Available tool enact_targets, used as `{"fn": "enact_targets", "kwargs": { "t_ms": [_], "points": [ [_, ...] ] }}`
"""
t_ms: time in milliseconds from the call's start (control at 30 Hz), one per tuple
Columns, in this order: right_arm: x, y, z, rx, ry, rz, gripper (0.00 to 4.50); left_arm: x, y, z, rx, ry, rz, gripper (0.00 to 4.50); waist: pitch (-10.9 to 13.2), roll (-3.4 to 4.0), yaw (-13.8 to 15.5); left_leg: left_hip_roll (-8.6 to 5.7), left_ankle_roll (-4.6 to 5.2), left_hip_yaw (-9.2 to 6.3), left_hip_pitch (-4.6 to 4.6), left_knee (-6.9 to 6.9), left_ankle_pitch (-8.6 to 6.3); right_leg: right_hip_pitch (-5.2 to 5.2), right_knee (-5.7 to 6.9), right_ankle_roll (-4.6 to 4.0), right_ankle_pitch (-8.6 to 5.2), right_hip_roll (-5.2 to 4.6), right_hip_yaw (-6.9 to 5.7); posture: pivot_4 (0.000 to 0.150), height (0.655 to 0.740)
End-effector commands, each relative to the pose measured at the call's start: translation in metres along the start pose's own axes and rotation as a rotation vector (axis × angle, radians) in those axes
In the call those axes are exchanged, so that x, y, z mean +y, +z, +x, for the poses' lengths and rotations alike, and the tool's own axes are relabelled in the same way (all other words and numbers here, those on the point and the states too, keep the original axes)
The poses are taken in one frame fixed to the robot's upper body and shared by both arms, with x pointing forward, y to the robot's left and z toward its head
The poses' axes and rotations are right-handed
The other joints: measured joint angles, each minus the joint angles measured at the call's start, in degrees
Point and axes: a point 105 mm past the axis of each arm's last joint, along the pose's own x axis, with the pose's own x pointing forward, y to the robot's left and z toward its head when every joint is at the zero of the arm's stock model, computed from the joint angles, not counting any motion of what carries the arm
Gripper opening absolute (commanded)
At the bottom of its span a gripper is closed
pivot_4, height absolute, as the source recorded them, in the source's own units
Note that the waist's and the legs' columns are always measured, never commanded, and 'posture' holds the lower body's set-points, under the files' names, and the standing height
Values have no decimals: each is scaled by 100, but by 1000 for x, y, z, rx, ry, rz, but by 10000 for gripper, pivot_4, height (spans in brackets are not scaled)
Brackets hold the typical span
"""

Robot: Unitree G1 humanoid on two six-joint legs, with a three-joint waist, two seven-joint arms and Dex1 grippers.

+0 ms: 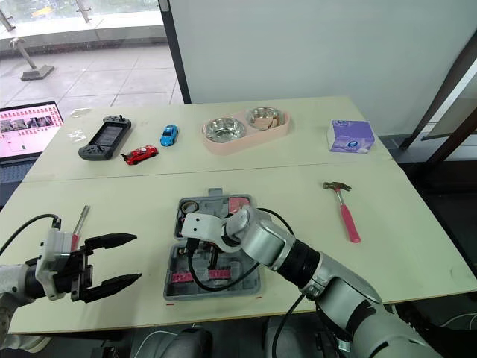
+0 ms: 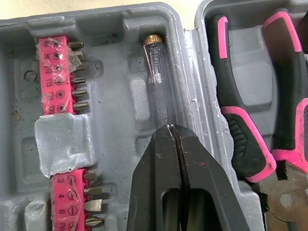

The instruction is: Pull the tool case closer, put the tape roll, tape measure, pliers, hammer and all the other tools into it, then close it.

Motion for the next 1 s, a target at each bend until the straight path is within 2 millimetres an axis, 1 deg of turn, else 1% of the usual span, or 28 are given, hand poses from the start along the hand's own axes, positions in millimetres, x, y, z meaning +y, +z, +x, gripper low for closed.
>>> {"fn": "enact_targets", "kwargs": {
  "t_ms": [33,67,167,233,267,300,367,400,467,500,567,633,667,700,767,800,833,867,933,967,1000],
  "points": [
    [10,-10,10,24,47,40,314,2,6,-4,-12,17,32,45000,-1,0,-4,0,0,0,2,0,0,2,0,0,0,0,0,1500,7360],
    [10,-7,9,12,49,48,314,2,6,-4,-12,17,33,45000,-1,0,-4,0,0,0,3,0,0,3,0,0,0,0,0,1500,7360],
    [3,9,1,-64,32,51,314,2,6,-3,-14,18,33,45000,-1,0,-7,1,0,-1,3,0,0,2,1,0,0,1,0,1500,7360],
    [-4,28,-10,-163,16,27,314,2,6,-3,-15,20,33,45000,0,2,2,1,0,-1,0,0,0,0,1,0,0,2,0,1500,7360],
    [-11,40,-18,-231,-14,22,314,2,7,-3,-17,21,33,45000,1,2,5,1,0,-1,-3,1,0,-2,1,0,0,1,0,1500,7360],
    [-15,52,-32,-299,-18,26,314,2,7,-3,-18,23,33,45000,2,2,5,1,0,-1,-5,1,0,-3,0,0,0,1,0,1500,7360],
    [-24,64,-50,-375,-41,40,314,2,7,-4,-21,28,34,45000,3,2,9,1,0,-1,-12,1,0,-9,0,0,0,1,1,1500,7360],
    [-27,70,-62,-425,-53,32,314,3,8,-4,-22,35,34,45000,3,3,10,1,0,-1,-11,1,0,-9,0,0,0,1,1,1500,7360],
    [-29,75,-93,-534,-61,3,314,7,8,-9,-20,66,35,45000,3,2,20,1,0,-2,-11,0,0,-8,-1,0,0,1,1,1500,7360],
    [-29,71,-104,-557,-66,2,314,9,7,-12,-19,83,33,45000,3,2,32,1,0,-2,-13,0,0,-8,-3,0,0,1,0,1500,7360],
    [-31,52,-118,-549,-92,26,314,13,7,-20,-15,119,24,45000,1,-1,57,0,0,-6,-14,-1,0,-3,-7,1,0,1,-2,1500,7360],
    [-36,24,-133,-534,-151,89,314,19,4,-33,11,173,22,45000,0,-3,71,0,0,-6,-14,-1,-1,3,-15,0,0,1,-2,1500,7360],
    [-40,5,-141,-526,-200,129,314,23,0,-43,36,215,19,45000,1,-3,70,-1,0,-2,-13,-1,-1,5,-17,0,-1,-1,-1,1500,7360],
    [-44,-20,-147,-489,-265,151,2667,28,-4,-55,61,269,13,45000,1,-4,95,-1,0,-1,-13,-1,-1,6,-19,0,-1,-1,-1,1500,7360],
    [-43,-62,-160,-448,-333,231,8202,35,-11,-78,108,368,6,45000,5,-3,127,-1,2,3,-12,-1,-2,6,-19,0,-2,-1,-2,1500,7360],
    [-43,-84,-170,-449,-380,287,13354,37,-16,-92,145,421,11,45000,5,-4,123,-1,3,8,-10,-2,-2,5,-20,0,-3,-1,0,1500,7360],
    [-39,-108,-185,-445,-427,353,17860,38,-23,-113,182,491,-7,45000,6,-4,138,0,4,11,-8,-2,-3,6,-19,1,-3,-1,1,1500,7360],
    [-36,-124,-195,-441,-459,390,23948,38,-27,-127,206,536,-20,45000,6,-4,145,1,5,12,-7,-2,-3,6,-18,0,-3,-1,1,1500,7360],
    [-31,-158,-219,-414,-559,458,33425,38,-35,-159,232,658,-53,45000,9,1,140,2,5,21,-3,-2,-3,7,-18,-13,-10,-1,6,1500,7360],
    [-30,-169,-228,-406,-600,480,38573,37,-37,-171,234,703,-64,45000,9,0,142,2,5,23,-3,0,-4,9,-18,-17,-13,-1,9,1500,7360],
    [-26,-187,-242,-395,-664,523,43731,36,-41,-191,235,787,-84,45000,9,0,149,2,5,24,-2,2,-3,11,-19,-19,-14,-1,9,1500,7360]
  ]
}}
